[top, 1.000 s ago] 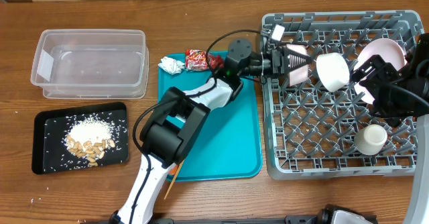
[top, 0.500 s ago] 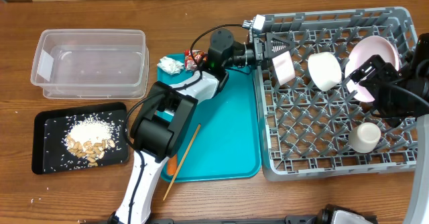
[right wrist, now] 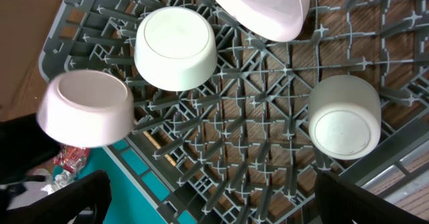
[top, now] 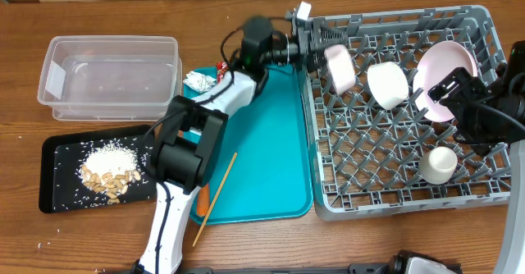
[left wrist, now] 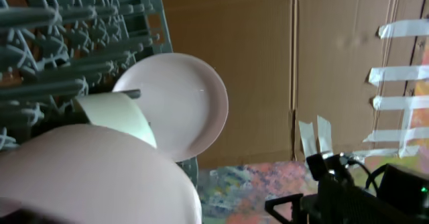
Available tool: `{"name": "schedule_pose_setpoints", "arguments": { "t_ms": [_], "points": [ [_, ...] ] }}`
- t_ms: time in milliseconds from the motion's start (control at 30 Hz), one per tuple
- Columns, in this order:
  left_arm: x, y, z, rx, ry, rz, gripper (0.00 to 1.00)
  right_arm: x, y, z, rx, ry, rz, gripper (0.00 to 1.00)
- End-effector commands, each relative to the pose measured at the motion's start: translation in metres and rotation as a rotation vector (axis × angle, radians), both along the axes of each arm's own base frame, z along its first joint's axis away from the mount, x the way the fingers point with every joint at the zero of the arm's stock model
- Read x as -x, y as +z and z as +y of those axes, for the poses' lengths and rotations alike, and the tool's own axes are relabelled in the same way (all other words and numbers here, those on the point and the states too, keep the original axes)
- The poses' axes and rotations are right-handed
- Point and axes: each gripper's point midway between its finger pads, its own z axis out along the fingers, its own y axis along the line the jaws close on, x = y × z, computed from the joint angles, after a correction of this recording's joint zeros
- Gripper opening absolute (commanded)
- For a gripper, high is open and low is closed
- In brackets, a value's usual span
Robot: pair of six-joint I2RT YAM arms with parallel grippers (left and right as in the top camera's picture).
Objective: Sort waste into correct bins and load items into the dishwasher
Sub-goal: 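Lower the bowl with the left gripper into the rack's back row, then set the bowl upright in the rack and open the left gripper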
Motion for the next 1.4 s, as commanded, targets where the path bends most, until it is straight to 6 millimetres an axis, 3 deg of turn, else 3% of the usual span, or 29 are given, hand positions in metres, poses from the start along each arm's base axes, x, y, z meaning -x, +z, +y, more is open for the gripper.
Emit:
{"name": "schedule_pose_setpoints", "arguments": {
  "t_ms": [0, 233, 400, 500, 667, 800, 933, 1067, 1100, 1133, 1200, 1267, 1367],
  "points": [
    [-0.005, 0.017, -0.001, -0.015, -0.025, -0.026, 1.00, 0.000, 0.005, -0.003, 0.013, -0.008, -0.012, 1.00],
    [-0.004, -0.016, -0.001, -0.128, -0.024, 0.222, 1.00, 0.002, 0.004, -0.006, 0.033, -0.015, -0.001, 1.00],
    [0.000, -0.035, 0.005, -0.186, -0.024, 0.278, 1.00, 0.003, 0.004, -0.008, 0.044, -0.020, 0.005, 1.00],
    [-0.002, -0.037, 0.009, -0.192, -0.020, 0.268, 1.00, 0.003, 0.004, -0.009, 0.050, -0.023, 0.005, 1.00],
    [-0.008, -0.010, 0.009, -0.184, -0.002, 0.099, 1.00, 0.003, 0.004, -0.010, 0.052, -0.024, 0.003, 1.00],
    [-0.010, 0.023, 0.001, -0.180, 0.008, -0.180, 1.00, 0.002, 0.004, -0.010, 0.052, -0.024, 0.001, 1.00],
    [-0.005, 0.049, -0.010, -0.149, -0.018, -0.332, 1.00, 0.003, 0.004, -0.010, 0.052, -0.024, 0.001, 1.00],
    [0.004, 0.089, -0.010, -0.034, -0.062, -0.524, 1.00, 0.003, 0.003, -0.010, 0.051, -0.023, 0.006, 1.00],
    [0.005, 0.099, -0.009, -0.008, -0.057, -0.582, 0.90, 0.003, 0.004, -0.010, 0.051, -0.024, 0.005, 1.00],
    [0.004, 0.106, -0.007, 0.008, -0.046, -0.624, 0.71, 0.003, 0.004, -0.010, 0.051, -0.024, 0.005, 1.00],
    [-0.002, 0.108, -0.005, 0.008, -0.017, -0.637, 0.49, 0.003, 0.004, -0.010, 0.051, -0.024, 0.005, 1.00],
    [-0.006, 0.104, -0.005, -0.009, 0.001, -0.613, 0.45, 0.003, 0.004, -0.010, 0.051, -0.024, 0.004, 1.00],
    [-0.008, 0.088, -0.008, -0.060, 0.005, -0.594, 0.31, 0.003, 0.004, -0.010, 0.051, -0.024, 0.005, 1.00]
  ]
}}
